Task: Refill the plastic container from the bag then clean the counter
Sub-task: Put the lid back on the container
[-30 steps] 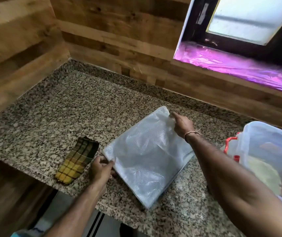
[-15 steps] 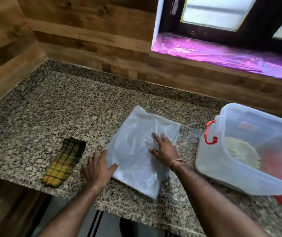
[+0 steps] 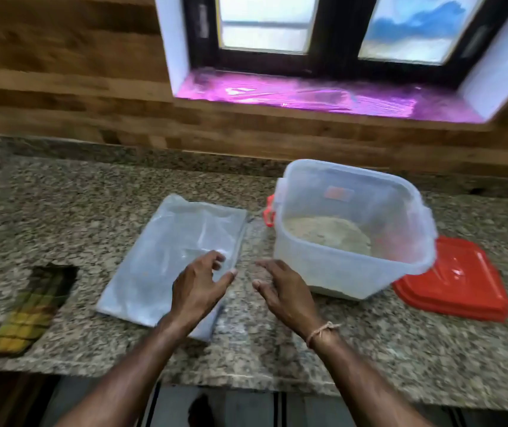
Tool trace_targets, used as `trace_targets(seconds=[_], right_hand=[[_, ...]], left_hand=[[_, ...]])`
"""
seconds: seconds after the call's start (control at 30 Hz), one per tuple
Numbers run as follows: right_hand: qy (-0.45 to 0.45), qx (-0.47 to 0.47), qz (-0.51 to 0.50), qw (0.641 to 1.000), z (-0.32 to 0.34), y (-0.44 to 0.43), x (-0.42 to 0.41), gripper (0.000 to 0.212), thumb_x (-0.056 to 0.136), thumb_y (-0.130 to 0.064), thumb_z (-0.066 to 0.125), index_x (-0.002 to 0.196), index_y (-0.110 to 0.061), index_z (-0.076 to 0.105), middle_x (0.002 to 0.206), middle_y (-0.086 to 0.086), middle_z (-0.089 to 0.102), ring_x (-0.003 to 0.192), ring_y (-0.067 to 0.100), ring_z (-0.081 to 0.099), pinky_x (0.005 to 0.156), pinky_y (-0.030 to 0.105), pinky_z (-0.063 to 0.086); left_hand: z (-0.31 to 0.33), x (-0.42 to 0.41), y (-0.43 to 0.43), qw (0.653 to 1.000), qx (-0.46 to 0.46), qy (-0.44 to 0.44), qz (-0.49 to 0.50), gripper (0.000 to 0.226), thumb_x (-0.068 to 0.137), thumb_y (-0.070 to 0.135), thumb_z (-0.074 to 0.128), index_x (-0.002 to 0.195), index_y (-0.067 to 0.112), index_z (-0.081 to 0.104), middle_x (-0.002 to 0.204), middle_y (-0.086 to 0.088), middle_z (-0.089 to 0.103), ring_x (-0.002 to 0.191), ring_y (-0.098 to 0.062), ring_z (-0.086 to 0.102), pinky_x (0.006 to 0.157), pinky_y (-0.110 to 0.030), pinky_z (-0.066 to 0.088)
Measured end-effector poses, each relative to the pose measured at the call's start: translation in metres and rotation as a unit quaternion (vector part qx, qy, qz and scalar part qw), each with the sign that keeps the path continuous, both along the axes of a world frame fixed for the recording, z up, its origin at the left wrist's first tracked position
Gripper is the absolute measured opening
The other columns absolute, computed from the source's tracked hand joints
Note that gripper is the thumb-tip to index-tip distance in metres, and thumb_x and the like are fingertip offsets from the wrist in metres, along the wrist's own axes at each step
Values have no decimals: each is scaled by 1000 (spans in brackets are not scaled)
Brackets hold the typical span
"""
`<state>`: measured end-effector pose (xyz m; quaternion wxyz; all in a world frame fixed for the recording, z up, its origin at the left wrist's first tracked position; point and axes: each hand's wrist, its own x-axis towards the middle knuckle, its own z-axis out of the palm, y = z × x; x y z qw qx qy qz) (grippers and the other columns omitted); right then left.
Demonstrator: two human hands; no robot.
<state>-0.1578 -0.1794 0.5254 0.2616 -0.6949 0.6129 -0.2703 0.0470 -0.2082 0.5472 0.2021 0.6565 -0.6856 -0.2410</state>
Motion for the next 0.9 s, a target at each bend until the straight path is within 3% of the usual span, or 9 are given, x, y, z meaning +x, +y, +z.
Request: trace_targets(seconds=[0.1,0.27,0.33,0.47,0.53,0.6,0.73,0.83,0.9], right_hand=[[-17,1,-25,1000,-4,43,-69,34,91,-40,65,123,-28,69,121,-11,71,111,7,67,94,29,54],[-22,63,-132,989,-12,111,-214,30,90,-45,63,114,-30,72,109,-14,76,93,2,71,83,31,59],[-25,68,-189,979,-11,123,-265,32,90,-44,64,119,-30,69,114,-12,75,103,8,71,88,29,56],[18,88,-264,960,-9,124,-354,59,93,-43,65,146,-20,51,145,5,58,133,21,54,104,31,45],[38,132,-286,948,-16,117,-390,72,93,-50,61,154,-20,38,157,10,42,146,25,39,114,36,38],[54,176,-318,930,-21,109,-421,82,91,-56,59,159,-22,27,164,15,28,152,28,27,119,40,31],[46,226,-380,896,-37,90,-480,100,83,-67,61,161,-26,14,164,21,20,148,39,31,118,47,34],[-89,234,-383,889,-50,84,-509,108,68,-79,60,157,-32,21,148,14,50,127,33,57,103,49,52],[-134,220,-391,884,-56,86,-517,101,68,-78,62,152,-30,31,132,8,63,109,27,67,91,45,59]], left_hand=[[-6,-64,37,999,17,12,-50,34,82,64,62,96,34,66,87,16,70,78,-3,68,68,-31,55],[-14,-203,89,985,53,54,-154,40,79,66,61,99,33,70,84,18,71,72,5,66,68,-28,56],[-13,-256,101,977,68,84,-182,48,79,65,63,111,30,70,95,14,73,81,2,67,74,-29,55],[-3,-352,106,968,45,86,-231,73,82,57,62,142,15,55,138,-3,61,127,-21,57,91,-21,37],[-4,-385,96,960,42,110,-253,72,82,55,63,140,13,55,136,1,59,128,-18,54,93,-21,37],[-16,-411,77,961,63,128,-238,67,80,56,66,133,14,59,127,6,61,120,-13,58,93,-24,43],[-53,-452,32,973,133,121,-148,93,65,67,71,132,5,56,123,-15,66,114,-31,65,96,-44,53],[-62,-474,26,957,218,174,-75,99,72,48,86,145,2,38,132,-17,59,117,-36,61,97,-48,54],[-71,-479,24,947,241,210,-27,123,58,62,88,150,6,29,135,-14,58,119,-35,60,99,-49,54]])
